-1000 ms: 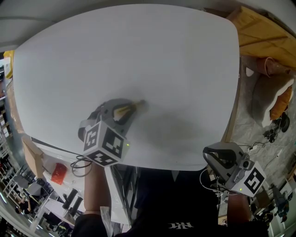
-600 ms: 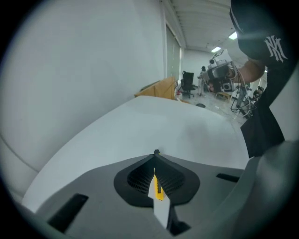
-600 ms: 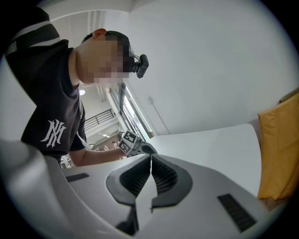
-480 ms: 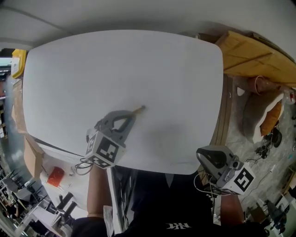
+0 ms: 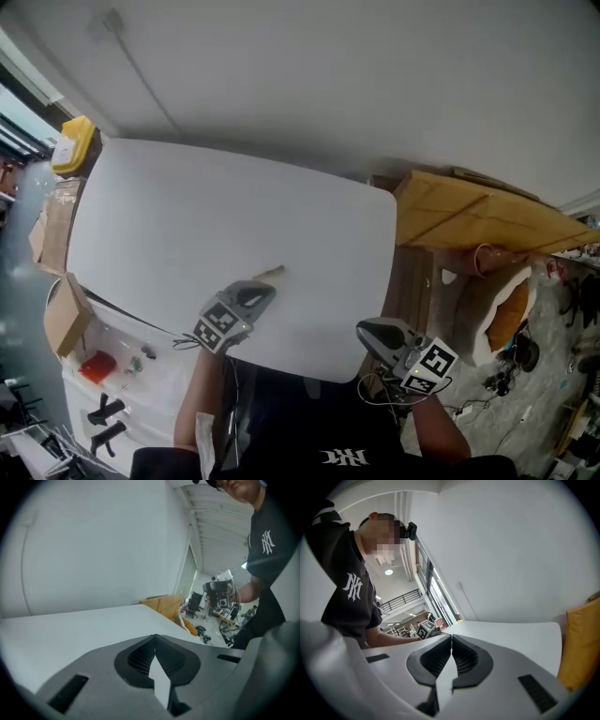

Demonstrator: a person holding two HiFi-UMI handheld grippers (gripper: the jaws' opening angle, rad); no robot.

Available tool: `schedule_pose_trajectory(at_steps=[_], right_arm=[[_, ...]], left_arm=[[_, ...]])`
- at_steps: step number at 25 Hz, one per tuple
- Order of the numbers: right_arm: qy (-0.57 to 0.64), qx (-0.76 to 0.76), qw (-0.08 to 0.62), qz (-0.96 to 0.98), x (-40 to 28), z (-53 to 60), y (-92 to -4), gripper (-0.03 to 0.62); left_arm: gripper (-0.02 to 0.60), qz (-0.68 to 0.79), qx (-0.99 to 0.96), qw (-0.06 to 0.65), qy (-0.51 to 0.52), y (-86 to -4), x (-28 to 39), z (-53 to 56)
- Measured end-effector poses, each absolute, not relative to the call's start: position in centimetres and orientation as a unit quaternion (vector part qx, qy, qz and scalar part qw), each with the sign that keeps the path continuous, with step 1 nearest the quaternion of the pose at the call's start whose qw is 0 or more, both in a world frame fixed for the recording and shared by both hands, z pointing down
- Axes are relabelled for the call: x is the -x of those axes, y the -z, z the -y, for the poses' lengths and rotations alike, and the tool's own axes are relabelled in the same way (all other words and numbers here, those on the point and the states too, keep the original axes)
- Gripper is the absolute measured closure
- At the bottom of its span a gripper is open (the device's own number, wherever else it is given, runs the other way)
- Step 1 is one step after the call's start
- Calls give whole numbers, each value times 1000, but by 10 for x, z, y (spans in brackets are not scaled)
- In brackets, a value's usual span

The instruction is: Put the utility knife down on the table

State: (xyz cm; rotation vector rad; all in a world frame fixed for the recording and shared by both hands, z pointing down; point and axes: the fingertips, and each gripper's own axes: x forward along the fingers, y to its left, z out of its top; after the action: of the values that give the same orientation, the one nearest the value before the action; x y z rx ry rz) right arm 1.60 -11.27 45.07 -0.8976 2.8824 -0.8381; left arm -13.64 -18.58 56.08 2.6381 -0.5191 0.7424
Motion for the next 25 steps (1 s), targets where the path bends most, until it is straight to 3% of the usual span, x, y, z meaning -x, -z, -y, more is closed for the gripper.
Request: schedule_pose_trajectory(at_steps=[9,14,25], right_arm=[[251,226,24,-941,4,89,-420,591],[220,174,62,-958,1,64,-374,591],[172,62,72,-981,10,-11,-342,591]], left_arm=[[577,214,-945,233,-78,-456,122,109],[577,220,-951,206,-71,-422,98,49],[577,223,-956,171,-89,-370,70,-28]])
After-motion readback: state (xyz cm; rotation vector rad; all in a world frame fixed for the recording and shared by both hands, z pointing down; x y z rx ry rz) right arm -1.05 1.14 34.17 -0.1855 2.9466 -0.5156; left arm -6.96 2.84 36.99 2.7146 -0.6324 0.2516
